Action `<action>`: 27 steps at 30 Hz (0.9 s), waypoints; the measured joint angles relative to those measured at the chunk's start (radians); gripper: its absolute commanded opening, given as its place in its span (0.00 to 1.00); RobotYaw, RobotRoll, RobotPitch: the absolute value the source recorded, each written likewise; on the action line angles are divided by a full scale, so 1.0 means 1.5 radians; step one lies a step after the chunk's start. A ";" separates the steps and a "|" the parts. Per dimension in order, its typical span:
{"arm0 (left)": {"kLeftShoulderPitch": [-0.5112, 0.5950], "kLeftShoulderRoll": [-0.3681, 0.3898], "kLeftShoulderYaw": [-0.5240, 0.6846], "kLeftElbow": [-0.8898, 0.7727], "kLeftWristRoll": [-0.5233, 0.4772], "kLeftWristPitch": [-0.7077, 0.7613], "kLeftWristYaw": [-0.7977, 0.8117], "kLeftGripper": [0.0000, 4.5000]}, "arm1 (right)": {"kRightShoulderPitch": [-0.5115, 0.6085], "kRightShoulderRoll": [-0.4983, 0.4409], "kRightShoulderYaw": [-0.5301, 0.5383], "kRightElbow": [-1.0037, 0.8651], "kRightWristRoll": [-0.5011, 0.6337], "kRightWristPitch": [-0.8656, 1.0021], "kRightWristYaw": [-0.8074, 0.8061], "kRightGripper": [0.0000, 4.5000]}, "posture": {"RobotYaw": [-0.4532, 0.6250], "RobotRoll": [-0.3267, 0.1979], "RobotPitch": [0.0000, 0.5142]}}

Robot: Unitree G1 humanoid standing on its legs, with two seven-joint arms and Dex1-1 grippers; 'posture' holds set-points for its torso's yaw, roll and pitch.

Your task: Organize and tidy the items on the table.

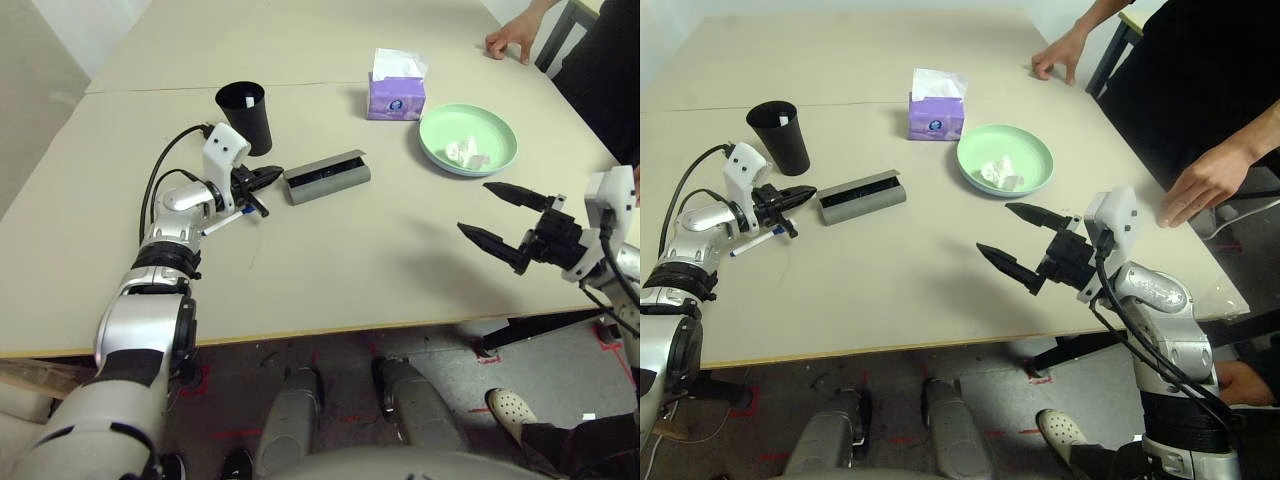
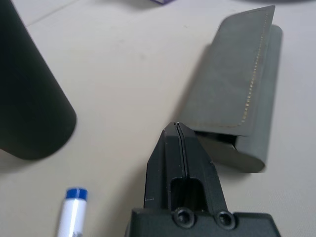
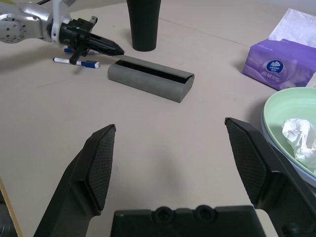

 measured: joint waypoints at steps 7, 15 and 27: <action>0.036 0.006 -0.018 -0.046 0.006 -0.001 -0.040 0.00 | 0.000 0.000 0.000 0.001 0.000 0.000 0.000 1.00 | 0.23 0.62 0.34; 0.056 0.025 -0.032 -0.076 0.006 -0.001 -0.076 0.00 | 0.000 0.003 0.001 0.003 0.000 0.001 0.001 1.00 | 0.23 0.62 0.34; 0.002 0.016 0.083 -0.049 -0.085 0.132 0.041 0.00 | 0.000 0.003 0.001 0.004 0.000 0.001 0.000 1.00 | 0.23 0.62 0.34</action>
